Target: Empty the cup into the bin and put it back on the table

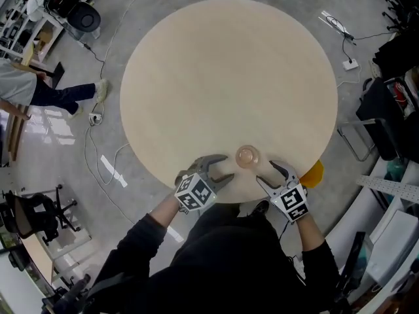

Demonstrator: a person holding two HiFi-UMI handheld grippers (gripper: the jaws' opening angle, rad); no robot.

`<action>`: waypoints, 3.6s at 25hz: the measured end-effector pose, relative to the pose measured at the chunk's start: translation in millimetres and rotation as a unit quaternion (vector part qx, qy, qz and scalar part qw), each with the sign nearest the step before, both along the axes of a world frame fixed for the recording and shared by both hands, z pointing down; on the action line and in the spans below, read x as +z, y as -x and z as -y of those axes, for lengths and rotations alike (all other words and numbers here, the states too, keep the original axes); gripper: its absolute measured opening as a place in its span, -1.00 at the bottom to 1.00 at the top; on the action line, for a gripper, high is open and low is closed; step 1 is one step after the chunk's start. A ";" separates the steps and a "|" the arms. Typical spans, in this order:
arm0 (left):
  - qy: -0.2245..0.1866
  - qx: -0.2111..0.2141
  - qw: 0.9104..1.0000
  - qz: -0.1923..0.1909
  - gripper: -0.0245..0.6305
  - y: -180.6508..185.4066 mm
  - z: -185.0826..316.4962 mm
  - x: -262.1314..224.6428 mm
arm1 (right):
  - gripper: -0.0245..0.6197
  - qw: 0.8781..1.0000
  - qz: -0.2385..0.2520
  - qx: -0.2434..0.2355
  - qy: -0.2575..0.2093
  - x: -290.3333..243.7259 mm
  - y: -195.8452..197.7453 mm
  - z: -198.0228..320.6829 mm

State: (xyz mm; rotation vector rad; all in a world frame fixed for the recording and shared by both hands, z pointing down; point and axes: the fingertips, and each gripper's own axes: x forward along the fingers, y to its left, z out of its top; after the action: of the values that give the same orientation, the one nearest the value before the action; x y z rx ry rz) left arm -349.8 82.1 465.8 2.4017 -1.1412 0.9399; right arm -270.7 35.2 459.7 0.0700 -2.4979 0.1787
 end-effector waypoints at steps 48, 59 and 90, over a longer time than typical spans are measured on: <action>-0.042 0.231 0.965 -0.118 -0.23 -239.8 24.6 -96.4 | -0.16 0.987 0.093 0.123 -0.033 -102.4 -193.1 -17.8; -0.048 0.233 0.949 -0.209 -0.23 -374.3 6.0 -140.6 | -0.16 0.962 0.185 0.199 0.001 -143.8 -331.9 -37.8; 0.160 0.105 0.910 -0.367 -0.23 -444.5 106.3 -29.4 | -0.17 0.849 0.268 0.398 0.223 -27.5 -412.3 59.9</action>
State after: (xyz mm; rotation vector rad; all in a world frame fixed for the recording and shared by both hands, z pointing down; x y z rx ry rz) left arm 94.7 -24.2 436.4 2.2918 -0.4172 0.1818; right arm 141.6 -24.8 432.2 0.9831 -2.7241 1.2649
